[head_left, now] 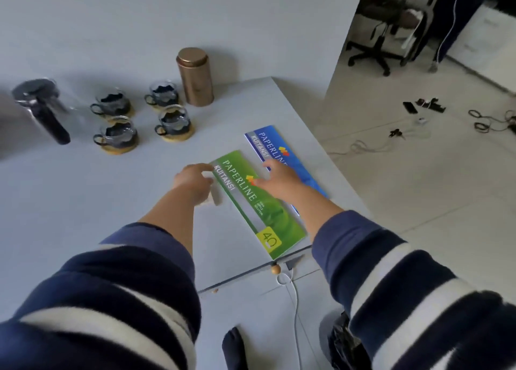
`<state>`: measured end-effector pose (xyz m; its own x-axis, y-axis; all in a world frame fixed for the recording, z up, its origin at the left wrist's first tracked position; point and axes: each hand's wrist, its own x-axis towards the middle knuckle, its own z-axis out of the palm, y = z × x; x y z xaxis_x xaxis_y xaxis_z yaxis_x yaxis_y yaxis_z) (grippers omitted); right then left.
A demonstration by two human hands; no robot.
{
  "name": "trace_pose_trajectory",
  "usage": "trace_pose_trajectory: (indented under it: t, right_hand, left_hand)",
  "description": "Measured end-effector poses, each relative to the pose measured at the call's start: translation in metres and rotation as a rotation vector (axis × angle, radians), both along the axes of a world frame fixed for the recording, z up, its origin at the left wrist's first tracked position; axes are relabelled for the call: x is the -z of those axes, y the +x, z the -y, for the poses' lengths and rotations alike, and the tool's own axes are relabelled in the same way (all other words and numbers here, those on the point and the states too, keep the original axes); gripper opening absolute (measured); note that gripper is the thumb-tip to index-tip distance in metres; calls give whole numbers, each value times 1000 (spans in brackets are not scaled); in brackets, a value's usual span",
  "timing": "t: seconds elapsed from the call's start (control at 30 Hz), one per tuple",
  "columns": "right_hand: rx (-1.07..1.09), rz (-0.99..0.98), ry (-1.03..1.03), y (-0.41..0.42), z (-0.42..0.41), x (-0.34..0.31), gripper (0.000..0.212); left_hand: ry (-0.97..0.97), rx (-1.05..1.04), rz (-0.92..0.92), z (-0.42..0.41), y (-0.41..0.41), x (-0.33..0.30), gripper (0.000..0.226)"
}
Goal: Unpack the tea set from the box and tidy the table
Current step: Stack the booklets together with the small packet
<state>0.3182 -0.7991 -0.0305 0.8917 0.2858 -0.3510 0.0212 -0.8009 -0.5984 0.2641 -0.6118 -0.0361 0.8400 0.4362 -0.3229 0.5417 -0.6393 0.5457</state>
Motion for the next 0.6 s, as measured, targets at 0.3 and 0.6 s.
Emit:
trace_pose_trajectory:
  t: [0.3,0.6]
  right_hand:
    - [96,-50,-291,11,-51,37,98]
    - [181,-161,-220,19,-56,37,110]
  left_hand:
    - [164,61,-257,-44,1,38,85]
    - [-182,22,-278,-73,19,31,55]
